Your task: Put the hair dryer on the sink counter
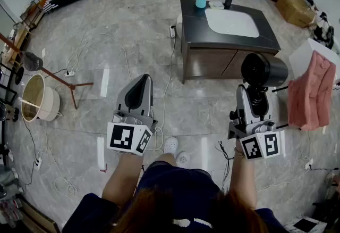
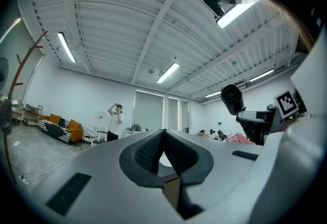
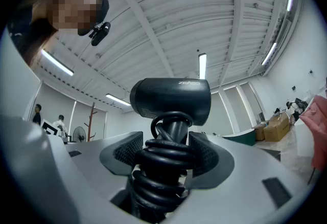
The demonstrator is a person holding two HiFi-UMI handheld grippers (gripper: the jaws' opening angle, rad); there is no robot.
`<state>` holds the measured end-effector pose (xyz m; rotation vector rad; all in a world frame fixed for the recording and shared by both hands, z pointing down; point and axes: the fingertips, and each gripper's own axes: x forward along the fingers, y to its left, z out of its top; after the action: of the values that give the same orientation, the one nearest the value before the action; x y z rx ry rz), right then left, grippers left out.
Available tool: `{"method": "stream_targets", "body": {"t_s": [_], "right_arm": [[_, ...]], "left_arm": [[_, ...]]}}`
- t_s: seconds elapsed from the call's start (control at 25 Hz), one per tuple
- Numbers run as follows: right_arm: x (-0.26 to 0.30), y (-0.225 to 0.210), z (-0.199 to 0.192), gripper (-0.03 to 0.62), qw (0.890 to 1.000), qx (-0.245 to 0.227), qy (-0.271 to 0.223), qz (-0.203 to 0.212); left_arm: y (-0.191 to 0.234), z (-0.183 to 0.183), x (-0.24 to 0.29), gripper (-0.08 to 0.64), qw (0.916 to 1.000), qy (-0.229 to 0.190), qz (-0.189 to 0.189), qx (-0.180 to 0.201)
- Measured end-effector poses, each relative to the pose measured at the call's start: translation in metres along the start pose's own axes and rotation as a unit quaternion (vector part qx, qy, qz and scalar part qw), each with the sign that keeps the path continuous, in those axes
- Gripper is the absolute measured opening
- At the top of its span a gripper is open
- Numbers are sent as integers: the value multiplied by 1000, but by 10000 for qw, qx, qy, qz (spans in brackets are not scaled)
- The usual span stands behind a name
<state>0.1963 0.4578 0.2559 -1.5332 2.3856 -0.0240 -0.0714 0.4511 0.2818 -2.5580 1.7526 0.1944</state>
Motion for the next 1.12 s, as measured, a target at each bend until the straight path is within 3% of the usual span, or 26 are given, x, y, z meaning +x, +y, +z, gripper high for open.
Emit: {"method": "stream_targets", "body": {"t_s": [0.32,0.56,1.12], "right_arm": [[-11,14,15,293,9999,-67,67,55],[-62,3,26,295,9996,164,-180,155],[-18,-23,21,295,9993,213,-217,222]], "left_arm": [[-7,22,-19,18,10000,-65,26,-8],[-51,17,-48,18,9998,-147,48,97],[-37,10,1,18,9997,-172,36,165]]}}
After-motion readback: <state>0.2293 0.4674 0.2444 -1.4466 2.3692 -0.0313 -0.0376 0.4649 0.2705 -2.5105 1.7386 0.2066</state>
